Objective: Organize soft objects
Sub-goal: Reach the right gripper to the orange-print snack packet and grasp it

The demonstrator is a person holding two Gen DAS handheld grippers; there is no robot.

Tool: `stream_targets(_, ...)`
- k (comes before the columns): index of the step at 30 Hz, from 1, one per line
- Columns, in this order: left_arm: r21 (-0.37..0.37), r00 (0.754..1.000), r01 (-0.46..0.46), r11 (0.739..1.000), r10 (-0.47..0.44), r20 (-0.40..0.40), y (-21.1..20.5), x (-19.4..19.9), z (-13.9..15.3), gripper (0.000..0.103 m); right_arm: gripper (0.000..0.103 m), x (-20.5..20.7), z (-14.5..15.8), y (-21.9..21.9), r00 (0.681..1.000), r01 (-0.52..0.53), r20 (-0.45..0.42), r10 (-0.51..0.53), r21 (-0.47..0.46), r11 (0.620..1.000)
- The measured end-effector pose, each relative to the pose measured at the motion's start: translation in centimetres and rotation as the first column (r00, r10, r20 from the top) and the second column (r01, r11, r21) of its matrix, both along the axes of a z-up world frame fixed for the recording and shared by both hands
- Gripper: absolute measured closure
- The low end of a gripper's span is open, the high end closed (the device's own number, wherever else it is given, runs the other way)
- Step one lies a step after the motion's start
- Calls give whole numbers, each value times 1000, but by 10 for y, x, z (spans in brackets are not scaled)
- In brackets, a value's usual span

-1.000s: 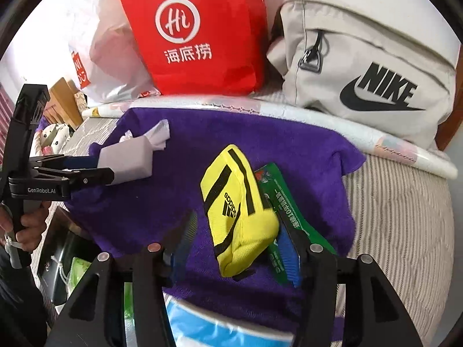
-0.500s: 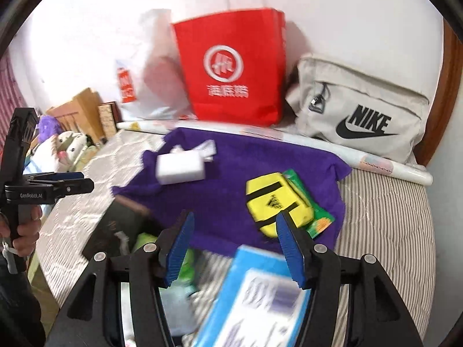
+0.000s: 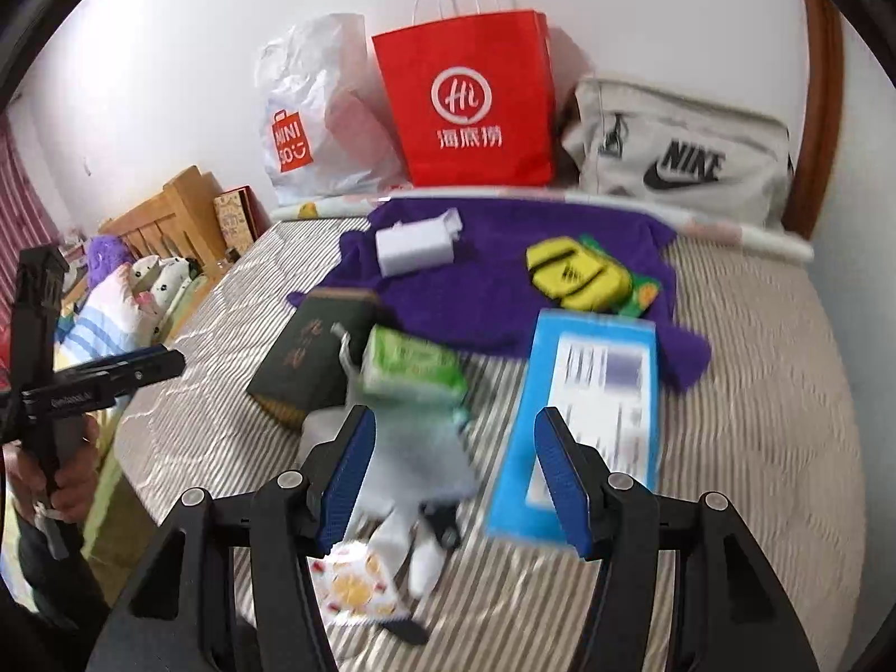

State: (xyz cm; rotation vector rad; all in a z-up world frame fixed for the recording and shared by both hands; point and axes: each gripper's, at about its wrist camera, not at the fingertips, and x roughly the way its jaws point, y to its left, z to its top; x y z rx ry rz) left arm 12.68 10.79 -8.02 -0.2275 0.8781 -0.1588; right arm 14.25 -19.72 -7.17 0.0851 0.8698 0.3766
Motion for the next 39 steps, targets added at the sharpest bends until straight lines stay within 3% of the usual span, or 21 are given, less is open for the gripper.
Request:
stream_targets(8, 9, 1000, 22, 1000, -22, -15, -21, -32, -22, 23, 43, -51, -17, 8, 999, -36, 27, 36, 2, 999)
stream_targets(15, 22, 998, 6, 1000, -5, -58, -29, -42, -44, 23, 43, -79, -48, 39, 986, -163, 17, 163, -8, 987)
stream_targets(22, 21, 996, -9, 1000, 11, -85, -25, -39, -52, 22, 43, -80, -78, 72, 980, -199, 2, 201, -132, 971)
stream_targets(34, -3, 992, -7, 1000, 7, -126, -14, -36, -70, 22, 40, -67, -107, 93, 986, -163, -20, 163, -226, 960)
stream_targets(37, -5, 990, 0, 1000, -1, -138, -17, -36, -74, 22, 62, -68, -102, 89, 987, -158, 2, 162, -222, 962)
stream_targets(39, -7, 989, 7, 1000, -8, -146, -20, -36, -76, 22, 67, -69, -98, 83, 986, -160, 4, 165, -202, 966)
